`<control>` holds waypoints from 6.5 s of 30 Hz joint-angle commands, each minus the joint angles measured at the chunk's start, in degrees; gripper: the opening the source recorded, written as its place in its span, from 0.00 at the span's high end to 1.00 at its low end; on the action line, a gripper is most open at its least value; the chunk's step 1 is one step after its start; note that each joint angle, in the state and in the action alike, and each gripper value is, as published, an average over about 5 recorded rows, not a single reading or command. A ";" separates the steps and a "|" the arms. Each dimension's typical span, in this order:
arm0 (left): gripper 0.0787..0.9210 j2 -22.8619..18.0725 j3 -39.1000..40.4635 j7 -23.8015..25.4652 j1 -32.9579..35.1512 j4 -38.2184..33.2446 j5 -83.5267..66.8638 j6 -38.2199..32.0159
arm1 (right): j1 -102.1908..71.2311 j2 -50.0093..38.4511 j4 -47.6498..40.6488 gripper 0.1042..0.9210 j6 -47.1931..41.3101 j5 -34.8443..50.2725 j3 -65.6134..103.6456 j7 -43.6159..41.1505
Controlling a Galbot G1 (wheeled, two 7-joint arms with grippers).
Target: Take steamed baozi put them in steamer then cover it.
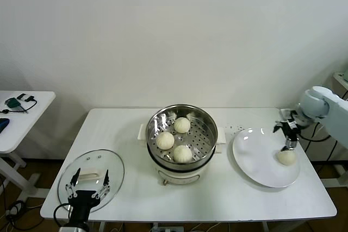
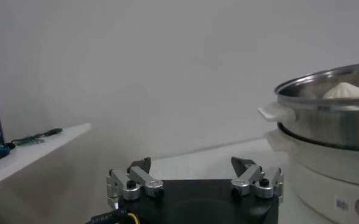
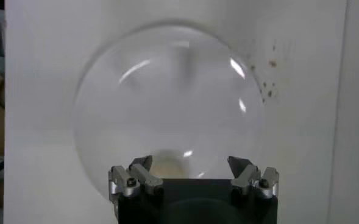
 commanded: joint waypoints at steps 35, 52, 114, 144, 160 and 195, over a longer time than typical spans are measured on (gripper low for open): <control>0.12 -0.57 -0.79 0.01 0.70 1.71 1.63 -0.74 | -9.75 9.90 -17.10 0.26 2.21 -10.79 8.65 -0.73; 0.12 -0.09 0.24 -0.02 -0.36 1.76 1.35 -0.46 | 8.35 5.44 -9.05 0.37 -3.81 11.73 -7.86 0.04; 0.12 3.90 3.51 0.19 -1.58 2.01 -0.92 -1.78 | 34.20 38.87 4.90 0.31 -16.91 57.08 -53.04 16.67; 0.12 2.36 1.07 -0.25 -4.17 2.42 0.07 -1.20 | 26.06 1.06 16.72 0.12 8.30 55.85 -27.37 36.79; 0.12 1.69 -2.23 -0.25 -5.09 0.71 13.37 -1.15 | -40.86 -3.58 26.68 0.12 12.59 50.46 41.96 53.52; 0.12 3.16 -2.05 1.92 -6.88 14.07 85.02 9.87 | -81.39 25.71 33.80 0.12 6.85 36.92 85.42 53.09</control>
